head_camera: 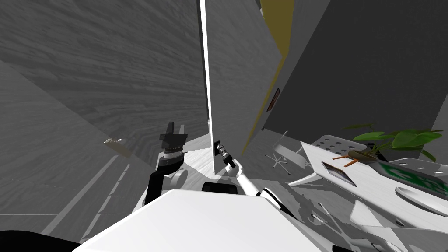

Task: Push the door open

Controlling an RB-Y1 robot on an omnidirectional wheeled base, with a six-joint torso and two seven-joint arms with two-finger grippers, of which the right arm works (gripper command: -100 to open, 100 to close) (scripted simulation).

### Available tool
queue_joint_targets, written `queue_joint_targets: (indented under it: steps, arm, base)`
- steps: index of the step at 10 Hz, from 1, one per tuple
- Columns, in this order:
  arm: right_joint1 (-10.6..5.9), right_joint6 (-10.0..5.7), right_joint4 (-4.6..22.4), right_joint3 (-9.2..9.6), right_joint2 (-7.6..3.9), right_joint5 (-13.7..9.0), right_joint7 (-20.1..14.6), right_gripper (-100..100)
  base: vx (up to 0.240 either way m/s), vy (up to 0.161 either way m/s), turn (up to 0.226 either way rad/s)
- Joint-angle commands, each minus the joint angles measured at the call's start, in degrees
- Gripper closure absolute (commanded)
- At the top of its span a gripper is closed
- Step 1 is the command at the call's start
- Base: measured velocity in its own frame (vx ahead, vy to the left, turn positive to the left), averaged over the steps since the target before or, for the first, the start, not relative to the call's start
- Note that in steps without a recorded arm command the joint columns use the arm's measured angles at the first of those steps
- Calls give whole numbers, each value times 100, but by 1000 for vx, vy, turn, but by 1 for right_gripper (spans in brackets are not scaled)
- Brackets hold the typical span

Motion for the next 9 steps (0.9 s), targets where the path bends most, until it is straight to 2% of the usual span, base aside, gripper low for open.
queue_joint_targets:
  steps: [1,2,5,7,8,9]
  arm:
    - [-24,34,-27,-159,-63,-17,35,100]
    - [-36,34,10,-269,-61,-23,77,100]
    - [-54,34,66,-438,-49,-32,142,100]
    - [-79,34,141,-664,-15,-44,228,100]
    - [-59,26,92,-536,-56,-52,145,-100]
    - [-59,26,92,-536,-56,-52,145,-100]
  base:
    - [68,121,-38]
    - [84,136,-44]
    - [96,123,-57]
    - [102,135,-93]
    - [-83,48,-37]
    - [-165,-66,8]
